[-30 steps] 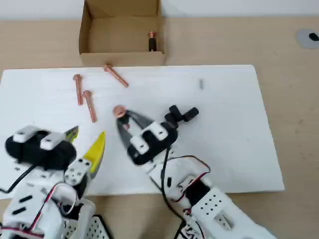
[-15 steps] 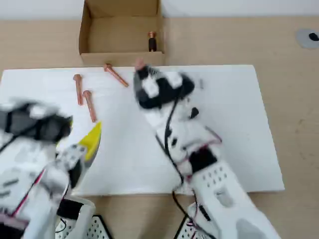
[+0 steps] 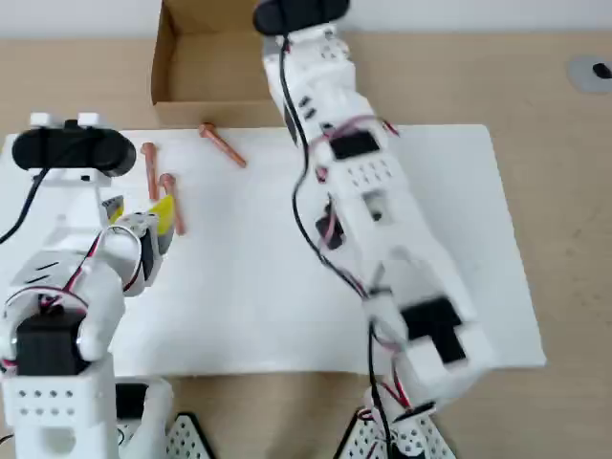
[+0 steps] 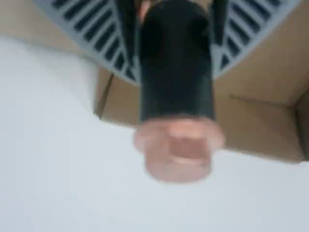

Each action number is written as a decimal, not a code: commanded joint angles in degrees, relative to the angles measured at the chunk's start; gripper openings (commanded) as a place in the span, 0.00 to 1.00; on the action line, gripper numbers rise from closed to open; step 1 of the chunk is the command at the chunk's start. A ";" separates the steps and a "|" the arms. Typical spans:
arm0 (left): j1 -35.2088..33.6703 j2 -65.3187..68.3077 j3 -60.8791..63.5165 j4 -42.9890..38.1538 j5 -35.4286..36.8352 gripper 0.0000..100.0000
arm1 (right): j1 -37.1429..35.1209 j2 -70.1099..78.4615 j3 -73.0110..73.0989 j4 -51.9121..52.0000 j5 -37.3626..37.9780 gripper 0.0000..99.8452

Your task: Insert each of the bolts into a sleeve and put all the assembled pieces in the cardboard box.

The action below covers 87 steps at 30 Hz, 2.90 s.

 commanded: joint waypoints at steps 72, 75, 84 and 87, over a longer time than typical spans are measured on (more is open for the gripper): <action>-8.35 0.66 9.41 -0.62 8.44 0.20 | 2.59 55.16 -94.73 56.70 -0.26 0.17; -11.52 2.95 7.03 -0.44 11.08 0.20 | 1.80 47.34 -94.73 66.64 -0.26 0.17; -12.40 32.57 -18.37 3.16 20.04 0.20 | 2.07 36.70 -94.73 92.31 -0.26 0.17; -12.57 44.18 -29.71 3.34 24.18 0.20 | 2.24 33.98 -94.64 97.23 -0.35 0.17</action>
